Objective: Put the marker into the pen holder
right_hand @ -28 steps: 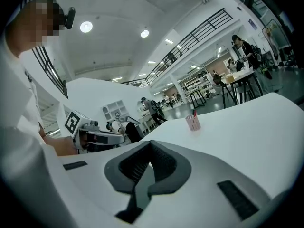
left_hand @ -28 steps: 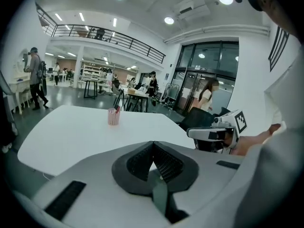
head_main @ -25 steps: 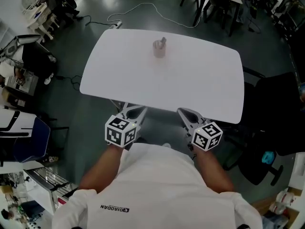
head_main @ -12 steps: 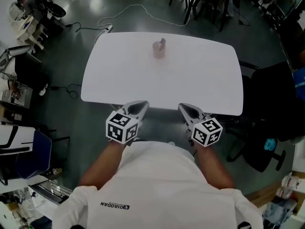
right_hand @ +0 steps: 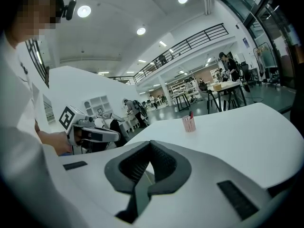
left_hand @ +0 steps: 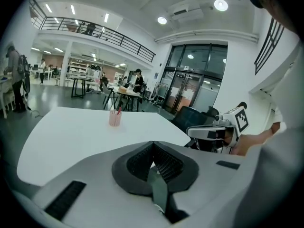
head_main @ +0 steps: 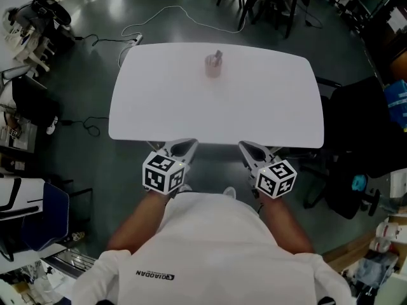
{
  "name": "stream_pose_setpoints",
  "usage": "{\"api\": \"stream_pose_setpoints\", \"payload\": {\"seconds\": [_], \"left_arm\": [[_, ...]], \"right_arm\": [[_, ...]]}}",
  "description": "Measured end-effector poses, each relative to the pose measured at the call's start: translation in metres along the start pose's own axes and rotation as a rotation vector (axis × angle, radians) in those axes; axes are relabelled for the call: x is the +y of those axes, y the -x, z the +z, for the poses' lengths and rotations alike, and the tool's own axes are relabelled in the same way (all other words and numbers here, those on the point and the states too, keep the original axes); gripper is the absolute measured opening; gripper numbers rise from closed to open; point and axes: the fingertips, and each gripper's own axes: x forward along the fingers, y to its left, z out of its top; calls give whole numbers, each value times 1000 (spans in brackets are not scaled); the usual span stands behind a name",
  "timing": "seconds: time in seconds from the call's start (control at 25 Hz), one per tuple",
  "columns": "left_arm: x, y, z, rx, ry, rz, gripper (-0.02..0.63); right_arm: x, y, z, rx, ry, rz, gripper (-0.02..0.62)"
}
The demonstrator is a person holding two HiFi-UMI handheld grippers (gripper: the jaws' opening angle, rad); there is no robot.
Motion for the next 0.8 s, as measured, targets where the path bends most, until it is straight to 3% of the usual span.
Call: {"api": "stream_pose_setpoints", "payload": {"seconds": [0.28,0.8], "left_arm": [[4,3,-14,37,-14,-12,28],[-4,6,-24,48,-19,-29,28]], "right_arm": [[8,-4,-16,16,-48,-22,18],[13,3,-24,45,-21,-24,18]]}}
